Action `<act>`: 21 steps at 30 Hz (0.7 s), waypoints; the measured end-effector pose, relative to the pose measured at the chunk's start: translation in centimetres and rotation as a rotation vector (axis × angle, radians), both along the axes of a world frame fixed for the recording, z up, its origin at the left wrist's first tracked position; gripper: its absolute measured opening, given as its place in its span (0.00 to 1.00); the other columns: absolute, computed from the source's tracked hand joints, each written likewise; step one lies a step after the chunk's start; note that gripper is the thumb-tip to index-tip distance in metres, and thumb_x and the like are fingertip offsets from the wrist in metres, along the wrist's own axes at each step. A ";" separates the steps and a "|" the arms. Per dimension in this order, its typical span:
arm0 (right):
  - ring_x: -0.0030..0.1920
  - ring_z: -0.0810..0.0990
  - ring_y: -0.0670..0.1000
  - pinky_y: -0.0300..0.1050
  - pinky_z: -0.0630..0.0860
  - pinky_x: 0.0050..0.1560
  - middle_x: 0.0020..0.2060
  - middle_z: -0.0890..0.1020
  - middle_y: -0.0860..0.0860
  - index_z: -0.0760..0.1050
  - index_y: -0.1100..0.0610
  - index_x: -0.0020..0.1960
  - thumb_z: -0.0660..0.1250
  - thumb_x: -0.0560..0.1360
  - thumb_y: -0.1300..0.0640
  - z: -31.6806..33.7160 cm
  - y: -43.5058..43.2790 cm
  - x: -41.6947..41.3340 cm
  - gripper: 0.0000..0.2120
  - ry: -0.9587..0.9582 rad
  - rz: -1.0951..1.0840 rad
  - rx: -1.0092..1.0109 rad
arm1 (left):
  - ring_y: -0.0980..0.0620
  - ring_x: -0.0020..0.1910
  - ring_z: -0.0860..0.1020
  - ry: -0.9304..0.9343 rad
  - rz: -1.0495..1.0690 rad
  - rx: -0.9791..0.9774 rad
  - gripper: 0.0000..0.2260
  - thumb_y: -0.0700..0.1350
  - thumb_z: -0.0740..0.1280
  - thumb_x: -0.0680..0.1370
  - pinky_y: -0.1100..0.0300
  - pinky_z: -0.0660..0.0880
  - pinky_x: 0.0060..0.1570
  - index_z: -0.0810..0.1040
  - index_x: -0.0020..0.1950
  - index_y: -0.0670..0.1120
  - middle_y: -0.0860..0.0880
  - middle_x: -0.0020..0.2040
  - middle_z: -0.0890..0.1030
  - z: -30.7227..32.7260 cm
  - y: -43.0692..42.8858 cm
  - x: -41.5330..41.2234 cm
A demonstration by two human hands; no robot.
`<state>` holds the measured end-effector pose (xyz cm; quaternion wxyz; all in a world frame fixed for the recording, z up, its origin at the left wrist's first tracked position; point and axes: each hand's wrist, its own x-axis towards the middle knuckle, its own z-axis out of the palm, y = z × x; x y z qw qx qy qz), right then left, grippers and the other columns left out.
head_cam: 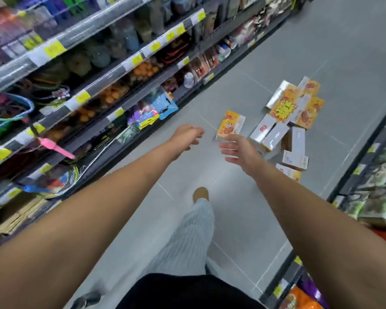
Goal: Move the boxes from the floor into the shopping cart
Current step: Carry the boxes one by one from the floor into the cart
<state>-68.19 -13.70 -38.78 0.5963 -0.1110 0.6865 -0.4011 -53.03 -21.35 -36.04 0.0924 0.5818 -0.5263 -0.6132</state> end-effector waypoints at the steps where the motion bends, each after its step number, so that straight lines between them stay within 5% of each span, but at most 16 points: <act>1: 0.40 0.78 0.48 0.42 0.72 0.42 0.41 0.81 0.50 0.74 0.53 0.49 0.62 0.78 0.53 -0.1 -0.6 -1.2 0.04 0.011 -0.007 0.008 | 0.51 0.52 0.76 0.005 0.012 -0.015 0.09 0.46 0.61 0.79 0.60 0.69 0.45 0.74 0.57 0.47 0.49 0.55 0.77 -0.2 -0.9 -1.3; 3: 0.39 0.78 0.49 0.43 0.71 0.42 0.39 0.81 0.50 0.74 0.53 0.49 0.61 0.78 0.54 -0.5 -2.2 -5.9 0.05 0.023 -0.064 0.061 | 0.52 0.51 0.76 -0.008 0.026 0.009 0.09 0.45 0.60 0.79 0.60 0.70 0.44 0.74 0.57 0.45 0.49 0.55 0.77 -0.9 -3.7 -6.5; 7: 0.36 0.77 0.47 0.42 0.70 0.39 0.37 0.81 0.49 0.75 0.54 0.45 0.62 0.78 0.53 -1.5 -4.8 -12.7 0.06 0.027 -0.167 0.118 | 0.56 0.40 0.76 0.010 0.015 0.066 0.06 0.43 0.61 0.78 0.62 0.67 0.38 0.72 0.42 0.50 0.50 0.48 0.78 -1.6 -8.0 -13.9; 10: 0.28 0.77 0.43 0.40 0.68 0.33 0.32 0.82 0.47 0.76 0.55 0.52 0.64 0.76 0.53 -2.6 -6.6 -16.6 0.08 0.015 -0.213 0.146 | 0.57 0.39 0.76 0.008 -0.035 0.085 0.08 0.43 0.62 0.78 0.62 0.67 0.37 0.71 0.39 0.50 0.53 0.41 0.78 -2.2 -10.6 -18.4; 15: 0.28 0.76 0.43 0.41 0.69 0.35 0.28 0.81 0.45 0.75 0.53 0.48 0.63 0.76 0.53 -4.4 -10.3 -21.7 0.05 -0.016 -0.250 0.181 | 0.52 0.42 0.75 0.016 -0.068 0.038 0.07 0.40 0.62 0.76 0.65 0.69 0.36 0.73 0.39 0.49 0.47 0.46 0.77 -3.6 -14.5 -24.4; 21: 0.37 0.77 0.49 0.43 0.70 0.39 0.39 0.82 0.51 0.75 0.53 0.48 0.62 0.77 0.54 -7.0 -16.8 -28.7 0.05 -0.050 -0.222 0.189 | 0.56 0.35 0.74 -0.070 -0.067 0.076 0.06 0.41 0.62 0.77 0.69 0.71 0.29 0.73 0.41 0.49 0.48 0.43 0.76 -6.8 -20.3 -31.7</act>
